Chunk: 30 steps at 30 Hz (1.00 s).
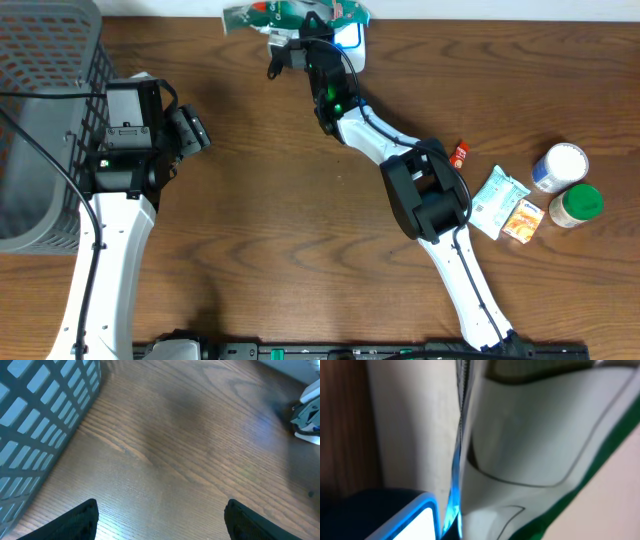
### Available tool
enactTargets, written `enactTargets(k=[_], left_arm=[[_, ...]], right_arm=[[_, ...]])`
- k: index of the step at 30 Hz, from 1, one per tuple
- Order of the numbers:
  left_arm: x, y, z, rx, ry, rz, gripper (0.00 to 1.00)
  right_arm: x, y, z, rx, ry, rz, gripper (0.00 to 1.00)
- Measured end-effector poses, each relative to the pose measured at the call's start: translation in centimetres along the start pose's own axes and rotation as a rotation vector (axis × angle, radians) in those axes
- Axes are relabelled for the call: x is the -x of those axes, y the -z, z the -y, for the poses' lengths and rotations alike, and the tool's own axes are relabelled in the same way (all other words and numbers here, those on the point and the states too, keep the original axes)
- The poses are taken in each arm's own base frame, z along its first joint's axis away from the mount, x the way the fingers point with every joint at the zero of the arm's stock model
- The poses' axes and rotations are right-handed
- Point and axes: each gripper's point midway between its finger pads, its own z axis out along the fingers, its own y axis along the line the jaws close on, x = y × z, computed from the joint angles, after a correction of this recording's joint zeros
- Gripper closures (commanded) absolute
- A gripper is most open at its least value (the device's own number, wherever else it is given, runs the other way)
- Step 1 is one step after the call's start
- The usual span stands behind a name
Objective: Scan the item barcode
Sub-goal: 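Hold the gloves pack against the white scanner with the right gripper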
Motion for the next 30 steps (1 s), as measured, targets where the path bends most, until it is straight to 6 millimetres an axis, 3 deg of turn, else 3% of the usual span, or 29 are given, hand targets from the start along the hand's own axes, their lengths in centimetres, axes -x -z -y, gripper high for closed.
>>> enactTargets(k=[6,11,18,30], left_arm=[[0.0,0.0,0.0,0.0,0.0,0.0,0.19],[0.0,0.0,0.0,0.0,0.0,0.0,0.19],[0.0,0.0,0.0,0.0,0.0,0.0,0.19],[0.0,0.0,0.0,0.0,0.0,0.0,0.19]], right_arm=[[-0.6,0.4,-2.8,0.116,-0.059,-0.063,0.99],[-0.2,0.8,-3.6,0.141,-0.147,-0.087,0.99],[0.0,0.9,-3.6,0.137,-0.206,-0.096,0.99],[-0.3,1.1,-1.4,0.128,-0.53,-0.111,0.99]])
